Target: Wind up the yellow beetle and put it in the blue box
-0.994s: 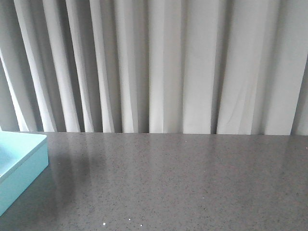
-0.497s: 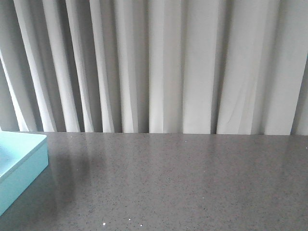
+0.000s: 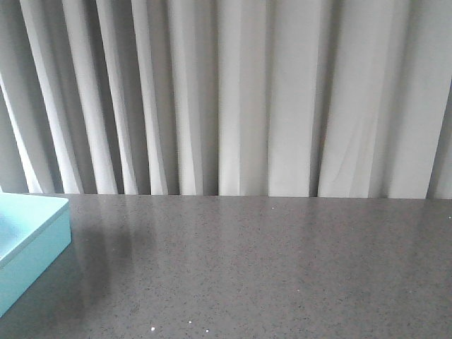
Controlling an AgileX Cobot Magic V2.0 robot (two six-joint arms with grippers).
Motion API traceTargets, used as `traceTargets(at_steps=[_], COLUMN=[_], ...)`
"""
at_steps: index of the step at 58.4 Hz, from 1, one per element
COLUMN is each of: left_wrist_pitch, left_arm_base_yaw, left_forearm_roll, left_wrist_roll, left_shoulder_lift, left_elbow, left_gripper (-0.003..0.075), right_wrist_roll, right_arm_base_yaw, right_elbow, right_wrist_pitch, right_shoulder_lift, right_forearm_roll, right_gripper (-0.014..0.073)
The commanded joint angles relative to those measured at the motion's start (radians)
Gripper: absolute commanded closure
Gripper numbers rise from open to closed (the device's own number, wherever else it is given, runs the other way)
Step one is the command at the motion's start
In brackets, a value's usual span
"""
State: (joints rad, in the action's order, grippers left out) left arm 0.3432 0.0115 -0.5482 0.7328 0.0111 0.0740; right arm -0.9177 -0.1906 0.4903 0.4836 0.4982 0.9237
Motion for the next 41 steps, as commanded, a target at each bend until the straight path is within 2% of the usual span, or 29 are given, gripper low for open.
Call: traceTargets(at_steps=[1, 15, 24, 30, 37, 41], left_wrist_pitch=[-0.126, -0.139, -0.267, -0.298, -0.265, -0.247], left_arm_base_yaw=[0.045, 0.047, 0.047, 0.047, 0.047, 0.047], left_forearm_roll=[0.003, 0.026, 0.039, 0.206, 0.463, 0.585], left_wrist_roll=[0.007, 0.004, -0.071, -0.258, -0.560, -0.689], left_shoulder_lift=[0.014, 0.014, 0.014, 0.014, 0.014, 0.014], left_elbow=[0.024, 0.023, -0.022, -0.046, -0.049, -0.049], left_gripper=[0.0726, 0.0726, 0.0726, 0.0726, 0.0726, 0.0726], right_wrist_roll=[-0.009, -0.009, -0.009, -0.009, -0.009, -0.009], right_arm_base_yaw=[-0.002, -0.002, -0.002, -0.002, -0.002, -0.002], right_elbow=[0.025, 0.025, 0.025, 0.025, 0.025, 0.025], right_wrist_pitch=[-0.040, -0.040, -0.040, -0.040, -0.040, -0.040], right_shoulder_lift=[0.006, 0.006, 0.006, 0.006, 0.006, 0.006], right_forearm_roll=[0.028, 0.028, 0.028, 0.028, 0.028, 0.028], right_gripper=[0.0601, 0.0601, 0.0601, 0.0601, 0.0601, 0.0601])
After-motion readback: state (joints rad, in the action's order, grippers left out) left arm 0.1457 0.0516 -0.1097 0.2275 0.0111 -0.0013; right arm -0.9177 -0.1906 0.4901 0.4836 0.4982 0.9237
